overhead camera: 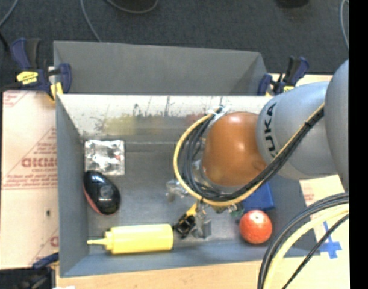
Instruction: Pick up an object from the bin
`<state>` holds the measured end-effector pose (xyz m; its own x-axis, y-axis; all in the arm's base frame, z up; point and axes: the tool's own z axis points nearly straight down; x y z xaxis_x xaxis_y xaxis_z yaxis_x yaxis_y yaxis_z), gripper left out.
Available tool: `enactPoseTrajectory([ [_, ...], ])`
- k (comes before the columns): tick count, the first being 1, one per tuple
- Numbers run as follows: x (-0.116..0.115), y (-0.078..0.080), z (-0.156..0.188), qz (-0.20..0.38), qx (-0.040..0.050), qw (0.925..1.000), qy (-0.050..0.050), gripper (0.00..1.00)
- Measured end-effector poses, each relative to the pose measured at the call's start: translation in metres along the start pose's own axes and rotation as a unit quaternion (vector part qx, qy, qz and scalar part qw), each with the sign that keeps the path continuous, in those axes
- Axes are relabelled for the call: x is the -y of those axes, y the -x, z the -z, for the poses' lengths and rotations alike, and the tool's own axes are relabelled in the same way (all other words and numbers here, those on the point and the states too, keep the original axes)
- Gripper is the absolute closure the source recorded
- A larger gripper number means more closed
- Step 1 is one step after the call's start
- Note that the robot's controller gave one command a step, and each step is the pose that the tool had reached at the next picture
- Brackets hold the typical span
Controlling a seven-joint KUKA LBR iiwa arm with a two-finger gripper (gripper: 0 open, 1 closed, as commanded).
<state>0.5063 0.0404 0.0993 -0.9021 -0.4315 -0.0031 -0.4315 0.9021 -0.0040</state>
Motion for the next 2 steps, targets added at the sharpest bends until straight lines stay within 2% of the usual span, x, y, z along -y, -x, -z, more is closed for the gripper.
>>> enactPoseTrajectory([
  [1, 0.000, -0.011, -0.021, 0.207, -0.0017, 0.9784, 0.003, 0.00],
  [2, 0.013, -0.011, -0.029, 0.213, 0.0006, 0.9770, 0.000, 1.00],
])
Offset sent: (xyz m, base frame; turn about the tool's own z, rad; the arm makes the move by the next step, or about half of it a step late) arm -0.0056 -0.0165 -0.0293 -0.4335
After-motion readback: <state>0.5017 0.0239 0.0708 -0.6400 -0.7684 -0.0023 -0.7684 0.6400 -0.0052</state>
